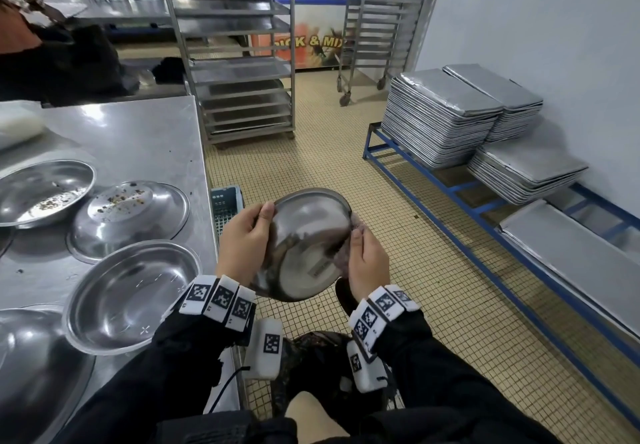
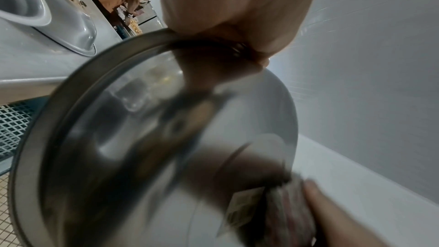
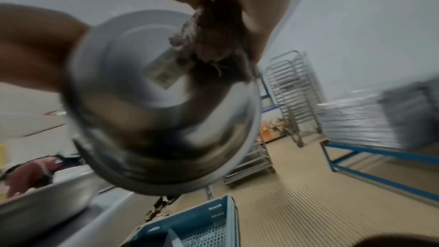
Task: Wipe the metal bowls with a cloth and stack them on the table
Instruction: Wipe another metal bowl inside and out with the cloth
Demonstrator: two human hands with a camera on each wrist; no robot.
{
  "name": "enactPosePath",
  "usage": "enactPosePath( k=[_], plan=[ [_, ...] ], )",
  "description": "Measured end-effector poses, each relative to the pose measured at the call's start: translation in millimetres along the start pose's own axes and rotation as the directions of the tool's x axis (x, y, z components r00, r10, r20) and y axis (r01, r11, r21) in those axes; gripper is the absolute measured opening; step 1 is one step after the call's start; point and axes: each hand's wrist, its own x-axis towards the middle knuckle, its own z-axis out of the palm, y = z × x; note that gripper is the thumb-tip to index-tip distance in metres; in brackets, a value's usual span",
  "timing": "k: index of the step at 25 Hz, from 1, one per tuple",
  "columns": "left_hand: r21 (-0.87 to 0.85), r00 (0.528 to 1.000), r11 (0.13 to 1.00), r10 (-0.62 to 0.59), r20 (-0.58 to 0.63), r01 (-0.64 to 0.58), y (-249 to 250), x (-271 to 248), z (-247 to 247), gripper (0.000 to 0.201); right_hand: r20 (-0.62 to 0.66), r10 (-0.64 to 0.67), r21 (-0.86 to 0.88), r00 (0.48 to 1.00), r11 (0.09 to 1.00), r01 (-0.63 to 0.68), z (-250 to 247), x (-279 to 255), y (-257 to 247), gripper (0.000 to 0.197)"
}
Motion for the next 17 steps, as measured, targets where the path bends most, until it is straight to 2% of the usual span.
enactPosePath(
  k=[2, 4, 6, 7, 8, 10, 12, 13, 15, 17],
  plan=[
    [-0.01, 1.0, 1.0, -0.007, 0.0, 0.007, 1, 0, 3, 0.036, 0.056, -0.186, -0.043, 0.981, 0.981, 0.188, 8, -10, -10, 0.05],
    [-0.008, 1.0, 1.0, 0.015, 0.02, -0.015, 2, -2, 9, 0.035, 0.053, -0.348, -0.166, 0.936, 0.921, 0.352, 21, -16, -24, 0.054],
    [-0.004, 0.998, 0.999, 0.044, 0.046, -0.044, 5, -5, 15, 0.034, -0.03, -0.393, -0.242, 0.919, 0.895, 0.375, 28, -12, -34, 0.052],
    [-0.017, 0.998, 0.999, 0.046, 0.05, -0.045, 6, -6, 16, 0.033, -0.083, -0.373, -0.214, 0.924, 0.912, 0.349, 26, -9, -36, 0.051],
    [-0.057, 0.999, 0.998, 0.033, 0.043, -0.031, 7, -7, 16, 0.033, -0.135, -0.312, -0.141, 0.94, 0.945, 0.294, 23, -3, -33, 0.05],
    [-0.192, 1.0, 0.981, -0.019, 0.003, 0.019, 8, -8, 12, 0.033, -0.191, -0.059, 0.098, 0.98, 0.992, 0.079, 8, 5, -29, 0.047],
    [-0.315, 0.996, 0.947, -0.078, -0.032, 0.064, 8, -6, 7, 0.034, -0.153, 0.215, 0.293, 0.965, 0.942, -0.163, -6, 11, -21, 0.04],
    [-0.345, 0.994, 0.935, -0.1, -0.044, 0.079, 7, -5, 5, 0.035, -0.101, 0.307, 0.348, 0.946, 0.902, -0.255, -11, 11, -14, 0.035],
    [-0.375, 0.991, 0.923, -0.118, -0.065, 0.086, 5, -3, 3, 0.032, 0.028, 0.404, 0.448, 0.915, 0.813, -0.372, -15, 8, -3, 0.03],
    [-0.364, 0.993, 0.929, -0.098, -0.066, 0.068, 2, -2, 0, 0.028, 0.065, 0.407, 0.478, 0.911, 0.789, -0.386, -16, 4, 2, 0.029]
  ],
)
